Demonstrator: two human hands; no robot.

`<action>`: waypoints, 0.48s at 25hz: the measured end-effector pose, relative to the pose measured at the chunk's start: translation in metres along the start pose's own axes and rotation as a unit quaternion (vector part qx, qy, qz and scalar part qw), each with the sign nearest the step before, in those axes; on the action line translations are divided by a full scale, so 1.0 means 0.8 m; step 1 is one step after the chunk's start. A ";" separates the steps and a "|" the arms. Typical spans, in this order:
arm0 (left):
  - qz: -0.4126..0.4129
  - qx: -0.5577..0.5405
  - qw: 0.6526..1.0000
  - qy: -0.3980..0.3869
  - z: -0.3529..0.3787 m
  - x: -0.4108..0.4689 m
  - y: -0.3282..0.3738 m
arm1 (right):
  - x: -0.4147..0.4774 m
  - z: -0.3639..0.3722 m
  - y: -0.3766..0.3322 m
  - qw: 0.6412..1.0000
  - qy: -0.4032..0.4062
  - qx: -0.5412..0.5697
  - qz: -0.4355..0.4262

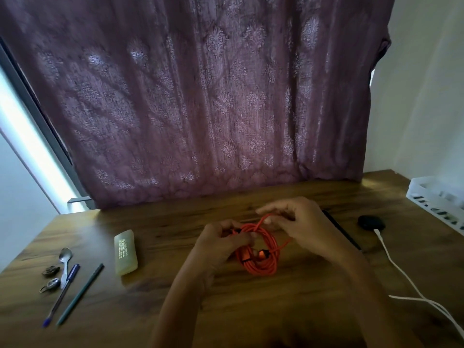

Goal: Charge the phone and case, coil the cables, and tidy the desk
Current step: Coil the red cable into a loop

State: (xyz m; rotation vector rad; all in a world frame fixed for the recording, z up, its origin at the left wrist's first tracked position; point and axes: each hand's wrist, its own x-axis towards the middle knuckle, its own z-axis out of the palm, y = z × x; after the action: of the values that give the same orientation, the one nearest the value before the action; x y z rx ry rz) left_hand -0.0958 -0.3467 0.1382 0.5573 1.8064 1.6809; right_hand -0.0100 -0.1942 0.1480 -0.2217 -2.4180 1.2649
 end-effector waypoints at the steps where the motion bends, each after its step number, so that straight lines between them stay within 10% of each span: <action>1: 0.015 0.004 1.000 0.001 0.002 -0.003 -0.001 | 0.002 -0.002 -0.001 0.999 -0.023 0.031 0.008; 12: 0.140 0.058 0.970 0.189 -0.004 0.002 -0.020 | -0.007 -0.001 -0.001 0.937 -0.069 0.324 0.111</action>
State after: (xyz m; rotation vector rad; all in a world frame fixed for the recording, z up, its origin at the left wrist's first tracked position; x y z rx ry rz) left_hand -0.0976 -0.3500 0.1222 0.5947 2.1910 1.9849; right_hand -0.0047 -0.1958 0.1476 -0.2186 -1.9750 2.1589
